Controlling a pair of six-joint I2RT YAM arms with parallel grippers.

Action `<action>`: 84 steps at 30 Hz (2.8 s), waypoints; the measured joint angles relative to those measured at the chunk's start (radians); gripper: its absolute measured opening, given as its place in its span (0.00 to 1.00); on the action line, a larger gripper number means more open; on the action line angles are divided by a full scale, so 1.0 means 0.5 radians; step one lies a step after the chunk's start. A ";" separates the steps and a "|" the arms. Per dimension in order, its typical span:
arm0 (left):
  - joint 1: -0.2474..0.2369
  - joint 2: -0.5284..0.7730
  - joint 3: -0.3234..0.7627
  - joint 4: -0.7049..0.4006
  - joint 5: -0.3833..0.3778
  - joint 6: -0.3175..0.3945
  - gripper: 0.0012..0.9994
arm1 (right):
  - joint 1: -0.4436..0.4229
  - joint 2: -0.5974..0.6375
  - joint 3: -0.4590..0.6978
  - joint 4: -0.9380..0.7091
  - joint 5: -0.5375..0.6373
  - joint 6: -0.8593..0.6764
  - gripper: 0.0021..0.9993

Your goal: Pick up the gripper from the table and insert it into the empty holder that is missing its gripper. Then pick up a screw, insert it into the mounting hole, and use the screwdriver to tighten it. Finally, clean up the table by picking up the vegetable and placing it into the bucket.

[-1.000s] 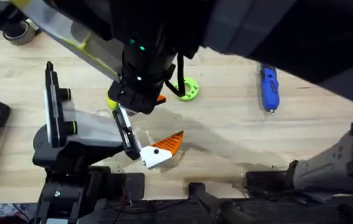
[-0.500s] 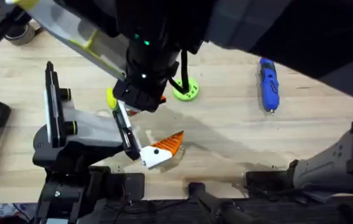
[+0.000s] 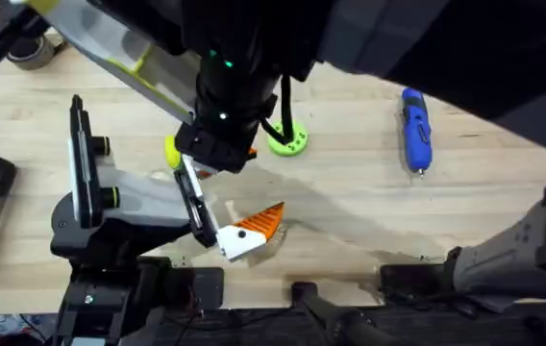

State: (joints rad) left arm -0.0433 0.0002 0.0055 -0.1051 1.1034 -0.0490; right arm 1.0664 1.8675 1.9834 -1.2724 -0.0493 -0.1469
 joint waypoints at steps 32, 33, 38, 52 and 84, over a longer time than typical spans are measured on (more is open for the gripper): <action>0.002 0.000 0.000 0.000 -0.001 -0.024 0.99 | 0.008 0.056 0.004 -0.002 -0.008 -0.022 0.01; 0.002 0.000 0.000 0.000 -0.001 -0.024 0.99 | 0.008 0.056 0.004 0.004 -0.008 -0.022 0.01; 0.002 0.000 0.000 -0.001 0.000 -0.023 0.99 | 0.009 0.056 0.004 0.033 -0.008 -0.022 0.01; 0.002 0.000 0.000 -0.001 0.001 -0.022 0.99 | 0.009 0.056 0.004 0.007 -0.010 -0.023 0.01; 0.004 0.012 0.000 -0.002 -0.002 -0.062 0.99 | 0.006 0.124 0.034 -0.001 -0.007 -0.075 0.01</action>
State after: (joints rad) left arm -0.0414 0.0063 0.0055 -0.1059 1.1023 -0.0799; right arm 1.0695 1.9293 2.0003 -1.2728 -0.0528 -0.1846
